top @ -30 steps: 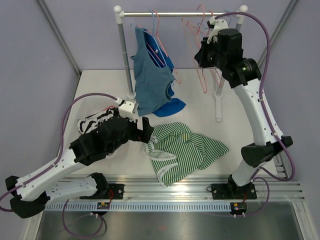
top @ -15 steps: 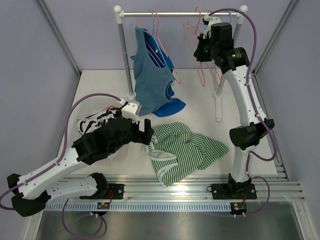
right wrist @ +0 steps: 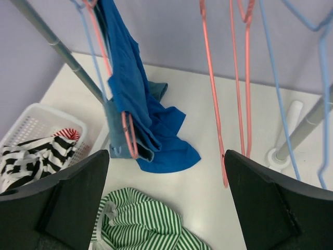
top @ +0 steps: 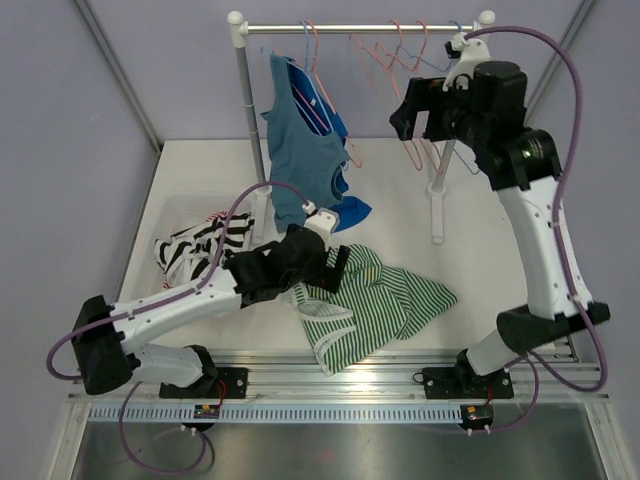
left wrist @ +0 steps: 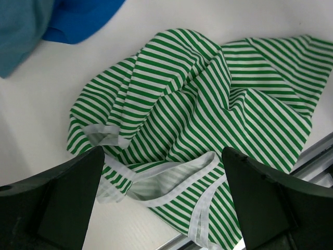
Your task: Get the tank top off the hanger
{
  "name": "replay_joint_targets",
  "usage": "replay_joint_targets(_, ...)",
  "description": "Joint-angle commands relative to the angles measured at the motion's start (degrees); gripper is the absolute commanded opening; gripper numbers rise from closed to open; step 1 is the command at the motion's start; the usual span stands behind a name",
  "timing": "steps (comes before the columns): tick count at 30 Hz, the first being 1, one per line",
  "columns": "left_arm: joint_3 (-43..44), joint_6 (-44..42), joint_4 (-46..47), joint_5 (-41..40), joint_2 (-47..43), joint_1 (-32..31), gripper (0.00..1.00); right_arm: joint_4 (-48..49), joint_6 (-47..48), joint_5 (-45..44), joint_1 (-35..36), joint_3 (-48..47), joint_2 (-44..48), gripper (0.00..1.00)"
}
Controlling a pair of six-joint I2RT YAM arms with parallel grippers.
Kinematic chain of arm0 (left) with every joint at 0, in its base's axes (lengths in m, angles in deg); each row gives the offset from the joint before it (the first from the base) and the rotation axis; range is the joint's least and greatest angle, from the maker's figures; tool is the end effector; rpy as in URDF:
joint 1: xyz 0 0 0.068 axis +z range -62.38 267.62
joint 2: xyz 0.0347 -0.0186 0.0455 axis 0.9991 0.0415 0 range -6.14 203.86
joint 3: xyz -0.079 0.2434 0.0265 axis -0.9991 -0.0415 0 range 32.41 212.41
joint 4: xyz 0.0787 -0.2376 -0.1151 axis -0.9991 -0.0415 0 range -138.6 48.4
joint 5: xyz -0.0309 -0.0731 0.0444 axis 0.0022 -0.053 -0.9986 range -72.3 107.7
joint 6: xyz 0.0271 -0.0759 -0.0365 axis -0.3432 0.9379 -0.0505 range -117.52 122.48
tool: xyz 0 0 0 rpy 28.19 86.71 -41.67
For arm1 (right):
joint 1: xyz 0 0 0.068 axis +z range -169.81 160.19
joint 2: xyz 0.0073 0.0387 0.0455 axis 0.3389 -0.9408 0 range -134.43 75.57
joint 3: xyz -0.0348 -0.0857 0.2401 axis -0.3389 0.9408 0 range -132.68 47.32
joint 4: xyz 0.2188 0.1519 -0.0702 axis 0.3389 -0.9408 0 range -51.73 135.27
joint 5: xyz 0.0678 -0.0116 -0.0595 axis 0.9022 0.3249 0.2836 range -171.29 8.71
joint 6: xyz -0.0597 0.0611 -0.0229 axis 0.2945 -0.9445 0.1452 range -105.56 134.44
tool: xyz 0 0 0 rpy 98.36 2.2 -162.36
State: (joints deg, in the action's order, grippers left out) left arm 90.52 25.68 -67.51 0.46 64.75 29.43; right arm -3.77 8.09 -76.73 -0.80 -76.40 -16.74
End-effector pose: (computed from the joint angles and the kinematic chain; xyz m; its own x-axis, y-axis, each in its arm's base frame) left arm 0.1895 -0.2614 0.2555 -0.5746 0.2126 -0.7903 0.5041 0.8527 -0.1371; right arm 0.3438 0.1250 0.5017 -0.3285 0.0034 -0.9445 -0.3622 0.9231 0.1293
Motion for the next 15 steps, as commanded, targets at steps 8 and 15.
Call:
replay_joint_targets(8,8.2,-2.5,11.6,12.2,26.0,-0.3,0.99,9.3,0.1,-1.3,0.0,22.4,32.3,1.00)
replay_joint_targets(15,12.7,-0.9,13.3,13.6,36.6,-0.3,0.99,7.2,0.2,0.3,-0.1,28.5,38.3,0.99)
